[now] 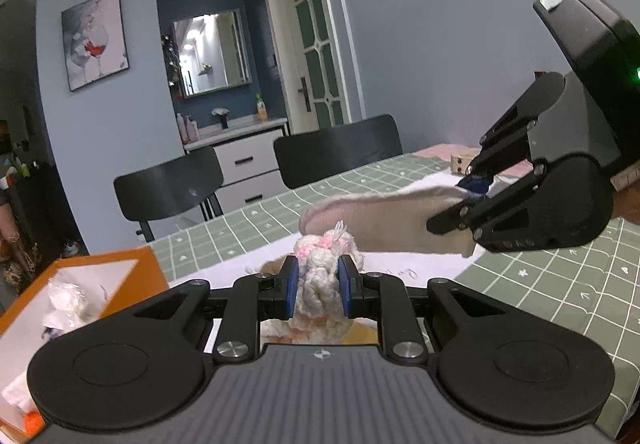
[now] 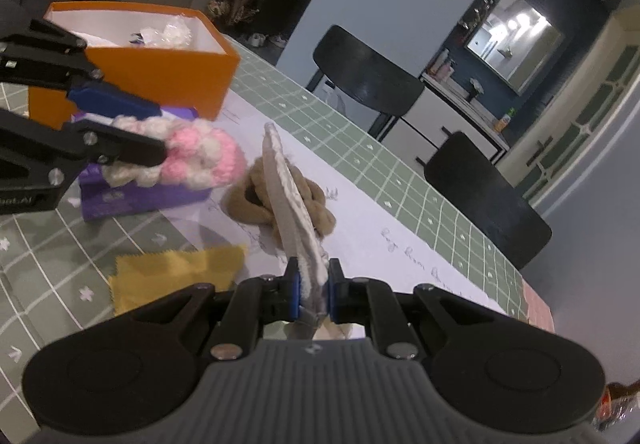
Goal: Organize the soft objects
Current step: 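Carry the crocheted pad and cloth pouch with both grippers over the orange box, then open both grippers to drop the pad and pouch into the orange box, then move both grippers back toward the yellow cloth and brown teddy bear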
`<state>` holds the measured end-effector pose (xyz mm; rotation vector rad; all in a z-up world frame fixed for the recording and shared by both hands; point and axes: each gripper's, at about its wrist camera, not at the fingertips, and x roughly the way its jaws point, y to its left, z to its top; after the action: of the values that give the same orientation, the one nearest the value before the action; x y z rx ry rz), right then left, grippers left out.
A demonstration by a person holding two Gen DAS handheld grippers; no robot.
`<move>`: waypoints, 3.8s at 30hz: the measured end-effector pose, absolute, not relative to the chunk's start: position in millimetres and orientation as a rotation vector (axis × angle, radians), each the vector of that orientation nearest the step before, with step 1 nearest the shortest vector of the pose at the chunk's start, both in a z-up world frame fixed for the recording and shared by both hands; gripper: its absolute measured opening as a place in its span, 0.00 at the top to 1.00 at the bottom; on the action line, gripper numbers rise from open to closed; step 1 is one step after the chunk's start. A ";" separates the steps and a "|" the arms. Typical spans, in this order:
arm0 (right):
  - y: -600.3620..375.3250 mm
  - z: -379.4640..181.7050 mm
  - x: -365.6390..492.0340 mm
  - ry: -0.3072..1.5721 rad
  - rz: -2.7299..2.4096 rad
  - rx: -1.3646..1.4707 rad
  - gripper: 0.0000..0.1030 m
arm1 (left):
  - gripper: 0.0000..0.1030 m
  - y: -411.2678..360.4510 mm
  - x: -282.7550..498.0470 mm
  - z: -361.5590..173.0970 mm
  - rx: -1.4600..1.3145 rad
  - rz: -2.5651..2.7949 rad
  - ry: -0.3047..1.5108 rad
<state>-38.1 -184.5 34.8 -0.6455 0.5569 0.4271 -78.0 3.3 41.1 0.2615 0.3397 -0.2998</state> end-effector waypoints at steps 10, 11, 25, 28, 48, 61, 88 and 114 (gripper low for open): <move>-140.4 50.4 -45.9 0.508 0.476 -0.682 0.89 | 0.77 36.8 -82.7 55.3 0.262 -0.244 0.300; -135.9 52.1 -45.6 0.504 0.480 -0.687 0.89 | 0.77 40.7 -82.8 56.4 0.259 -0.239 0.297; -55.4 75.3 -38.3 0.439 0.575 -0.750 0.89 | 0.79 99.2 -78.1 74.2 0.255 -0.140 0.280; -35.0 77.7 -36.6 0.424 0.605 -0.761 0.89 | 0.83 114.9 -77.0 77.8 0.247 -0.116 0.285; 83.4 91.4 -11.8 0.330 0.749 -0.871 0.89 | 0.85 204.5 -52.5 90.1 0.181 -0.015 0.355; 126.3 60.5 15.8 0.395 0.865 -0.991 0.89 | 0.85 247.2 -29.6 56.9 0.053 -0.079 0.552; 156.5 14.5 56.1 0.572 1.130 -1.191 0.77 | 0.83 231.8 -24.5 13.1 -0.016 -0.200 0.782; 112.8 59.9 43.4 0.558 1.154 -0.923 0.47 | 0.17 237.7 -45.6 62.8 0.062 -0.070 0.643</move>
<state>43.4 112.8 59.9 -0.9233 0.5584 1.1541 -45.6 237.7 62.8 0.0620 0.6429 -0.0701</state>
